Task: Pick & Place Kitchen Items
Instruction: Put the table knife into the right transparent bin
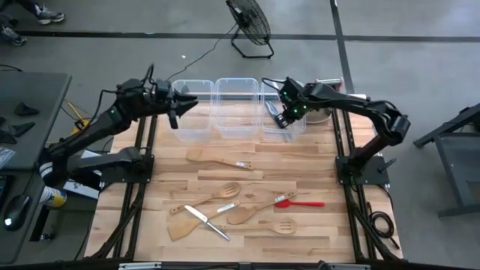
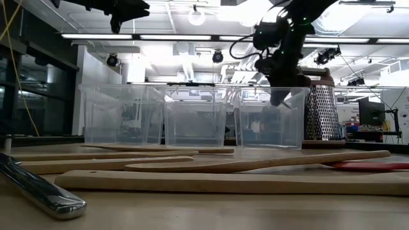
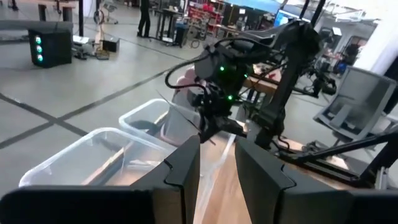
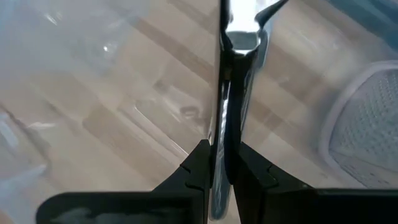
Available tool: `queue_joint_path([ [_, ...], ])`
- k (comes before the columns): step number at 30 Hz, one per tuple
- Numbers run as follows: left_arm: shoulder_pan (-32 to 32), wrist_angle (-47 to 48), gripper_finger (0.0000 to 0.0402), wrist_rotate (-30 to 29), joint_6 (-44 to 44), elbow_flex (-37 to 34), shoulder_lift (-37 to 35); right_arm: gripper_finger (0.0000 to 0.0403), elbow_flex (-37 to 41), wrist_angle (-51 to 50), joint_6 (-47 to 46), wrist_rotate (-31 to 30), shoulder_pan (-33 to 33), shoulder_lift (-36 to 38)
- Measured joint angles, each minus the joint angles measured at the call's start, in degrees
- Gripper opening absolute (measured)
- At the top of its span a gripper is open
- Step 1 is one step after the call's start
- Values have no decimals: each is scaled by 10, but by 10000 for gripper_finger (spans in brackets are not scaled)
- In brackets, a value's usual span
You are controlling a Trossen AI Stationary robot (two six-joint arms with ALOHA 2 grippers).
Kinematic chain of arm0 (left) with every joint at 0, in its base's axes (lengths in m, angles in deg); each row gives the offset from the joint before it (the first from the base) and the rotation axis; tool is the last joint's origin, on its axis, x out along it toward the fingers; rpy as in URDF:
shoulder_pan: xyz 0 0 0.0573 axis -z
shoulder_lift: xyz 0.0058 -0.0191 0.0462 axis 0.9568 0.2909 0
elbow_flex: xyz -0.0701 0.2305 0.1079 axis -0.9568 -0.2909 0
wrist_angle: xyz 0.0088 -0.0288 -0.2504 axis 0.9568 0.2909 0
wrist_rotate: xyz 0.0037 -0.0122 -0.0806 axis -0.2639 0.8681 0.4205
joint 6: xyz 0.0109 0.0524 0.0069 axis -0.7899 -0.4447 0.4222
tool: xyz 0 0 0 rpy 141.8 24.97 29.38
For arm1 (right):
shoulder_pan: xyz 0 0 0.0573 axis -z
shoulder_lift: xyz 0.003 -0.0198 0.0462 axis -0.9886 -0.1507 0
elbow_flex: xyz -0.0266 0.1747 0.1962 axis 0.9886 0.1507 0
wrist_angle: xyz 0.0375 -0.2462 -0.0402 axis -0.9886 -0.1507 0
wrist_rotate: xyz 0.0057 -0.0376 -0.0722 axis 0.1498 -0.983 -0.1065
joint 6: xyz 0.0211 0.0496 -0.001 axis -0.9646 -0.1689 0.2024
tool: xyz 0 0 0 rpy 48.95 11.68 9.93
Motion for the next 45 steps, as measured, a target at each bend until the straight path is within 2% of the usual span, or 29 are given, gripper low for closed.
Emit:
queue_joint_path([
  [7,-55,-16,102,63,24,0,-8,35,0,-3,11,6,0,-23],
  [13,-72,-13,102,76,35,0,-7,46,0,-13,11,5,0,-45],
  [20,-71,-12,102,76,41,0,-7,40,0,-13,16,3,0,-49],
  [34,-71,-11,102,74,39,0,-7,129,0,-8,25,-29,0,-45],
  [45,-71,5,102,73,35,0,-7,146,0,30,23,-14,0,19],
])
